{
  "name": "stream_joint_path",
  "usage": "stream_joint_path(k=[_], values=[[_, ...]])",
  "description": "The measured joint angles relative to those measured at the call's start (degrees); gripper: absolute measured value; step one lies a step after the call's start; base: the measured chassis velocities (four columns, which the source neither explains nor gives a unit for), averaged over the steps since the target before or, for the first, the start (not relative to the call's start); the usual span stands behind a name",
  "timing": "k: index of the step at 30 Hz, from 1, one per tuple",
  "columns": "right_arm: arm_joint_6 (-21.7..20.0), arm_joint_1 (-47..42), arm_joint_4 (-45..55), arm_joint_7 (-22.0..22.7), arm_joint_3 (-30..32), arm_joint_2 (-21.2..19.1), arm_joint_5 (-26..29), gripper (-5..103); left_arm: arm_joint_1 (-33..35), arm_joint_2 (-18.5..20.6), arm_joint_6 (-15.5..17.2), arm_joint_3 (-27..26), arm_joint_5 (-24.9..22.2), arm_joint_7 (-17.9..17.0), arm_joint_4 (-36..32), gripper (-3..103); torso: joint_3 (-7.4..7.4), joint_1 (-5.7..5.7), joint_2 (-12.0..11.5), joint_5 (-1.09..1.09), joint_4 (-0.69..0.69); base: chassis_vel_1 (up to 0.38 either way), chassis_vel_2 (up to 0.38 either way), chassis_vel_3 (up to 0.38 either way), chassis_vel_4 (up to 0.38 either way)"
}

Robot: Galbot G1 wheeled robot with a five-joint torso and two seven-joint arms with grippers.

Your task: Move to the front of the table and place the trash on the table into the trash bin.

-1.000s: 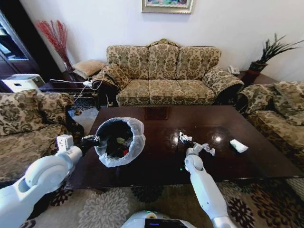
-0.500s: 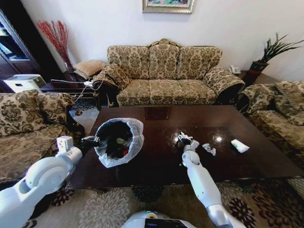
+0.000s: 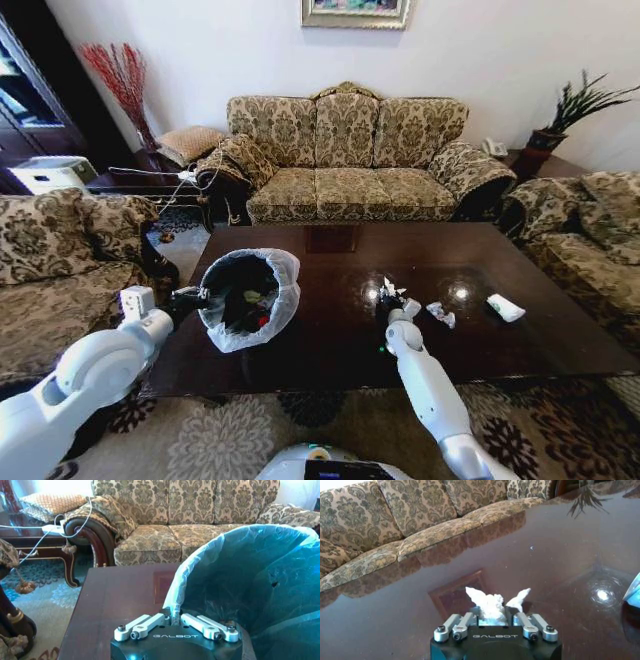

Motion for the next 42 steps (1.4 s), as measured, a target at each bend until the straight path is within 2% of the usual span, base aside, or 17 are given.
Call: stream_joint_path(k=[2, 5, 6, 12, 14, 15, 16, 20, 21, 22, 23, 24, 28, 32, 39, 41, 42], values=[[-0.03, -0.23, 0.32, -0.03, 0.03, 0.0, 0.01, 21, 0.01, -0.02, -0.01, 0.0, 0.01, 0.0, -0.03, 0, 0.0, 0.0, 0.0, 0.0, 0.0, 0.0, 0.0, 0.0, 0.0], [-0.37, -0.44, 0.98, -0.14, 0.2, -0.09, 0.33, 15, 0.14, -0.04, -0.01, -0.01, 0.01, 0.0, -0.15, 0, 0.0, 0.0, 0.0, 0.0, 0.0, 0.0, 0.0, 0.0, 0.0], [-0.15, -0.51, 1.58, -0.08, 0.39, -0.1, 0.72, 5, 0.2, -0.04, 0.0, -0.03, 0.01, 0.0, -0.21, 0, 0.0, 0.0, 0.0, 0.0, 0.0, 0.0, 0.0, 0.0, 0.0], [3.37, -2.84, 10.56, -0.95, 0.74, -0.05, 1.04, 1, 0.41, 0.46, -0.01, -0.17, 0.02, -0.1, -0.26, 0, 0.0, 0.0, 0.0, 0.0, -0.01, 0.0, 0.0, 0.0, 0.0], [7.81, -4.28, 19.12, -1.94, -0.55, 0.11, 0.54, 0, 0.41, 0.96, 0.02, -0.1, 0.01, -0.11, -0.01, 0, 0.0, 0.0, 0.0, 0.0, -0.01, 0.0, 0.0, 0.0, 0.0], [8.33, -5.27, 24.81, -3.16, -1.61, 0.06, 0.54, 0, 0.26, 1.02, 0.07, 0.05, 0.01, -0.15, 0.12, 0, 0.0, 0.0, 0.0, 0.0, 0.0, 0.0, 0.0, 0.0, 0.0], [8.33, -5.27, 24.81, -3.16, -1.61, 0.06, 0.54, 0, 0.26, 1.02, 0.07, 0.05, 0.01, -0.15, 0.12, 0, 0.0, 0.0, 0.0, 0.0, 0.0, 0.0, 0.0, 0.0, 0.0], [7.34, -8.28, 44.08, -10.15, -7.63, -1.46, 2.35, 0, 0.14, 1.01, 1.07, 0.51, -0.75, -0.6, -0.16, 0, -0.01, 0.0, 0.0, -0.04, 0.0, 0.0, 0.0, 0.0, 0.0], [6.87, -8.75, 47.55, -12.44, -9.72, -2.29, 3.08, 0, 0.21, 1.11, 1.68, 0.51, -0.98, -0.81, -0.34, 0, -0.01, 0.0, 0.0, -0.02, 0.01, 0.0, 0.0, 0.0, 0.0], [6.87, -8.75, 47.55, -12.44, -9.72, -2.29, 3.08, 0, 0.21, 1.11, 1.68, 0.51, -0.98, -0.81, -0.34, 0, -0.01, 0.0, 0.0, -0.02, 0.01, 0.0, 0.0, 0.0, 0.0], [6.62, -9.0, 49.98, -14.03, -11.52, -2.79, 3.46, 0, 0.23, 1.29, 2.41, 0.47, -1.4, -1.16, -0.52, 0, -0.01, 0.0, 0.01, -0.02, 0.0, 0.0, 0.0, 0.0, 0.0], [6.96, -9.3, 53.88, -15.85, -16.6, -3.54, 3.36, 0, 0.3, 2.2, 4.53, 0.18, -2.94, -2.14, -1.04, 0, -0.01, -0.01, 0.01, -0.02, 0.0, 0.0, 0.0, 0.0, 0.0], [7.05, -9.69, 55.9, -17.83, -22.05, -4.22, 2.5, 0, 0.55, 3.69, 6.18, -0.04, -4.14, -2.87, -1.34, 0, -0.01, -0.01, 0.01, -0.01, 0.0, 0.0, 0.0, 0.0, 0.0], [6.69, -10.23, 54.3, -22.81, -30.62, -5.47, -3.13, 0, -0.04, 6.97, 8.08, -0.65, -6.12, -4.06, -2.13, 0, -0.01, 0.0, 0.01, -0.01, 0.0, 0.0, 0.0, 0.0, 0.0], [5.39, -10.81, 50.65, -21.89, -33.8, -5.47, -7.95, 2, -0.13, 7.14, 8.04, -1.03, -6.48, -4.16, -2.66, 0, 0.0, 0.0, 0.0, -0.01, 0.0, 0.0, 0.0, 0.0, 0.0], [5.39, -10.83, 49.91, -21.67, -33.86, -5.4, -8.4, 12, -0.12, 6.69, 7.87, -0.84, -6.36, -4.14, -2.72, 0, 0.0, 0.0, 0.0, -0.01, 0.0, 0.0, 0.0, 0.0, 0.0], [5.39, -10.82, 49.8, -21.65, -33.84, -5.39, -8.41, 12, -0.12, 6.57, 7.8, -0.74, -6.3, -4.12, -2.73, 0, 0.0, 0.0, 0.01, -0.01, 0.0, 0.0, 0.0, 0.0, 0.0]])
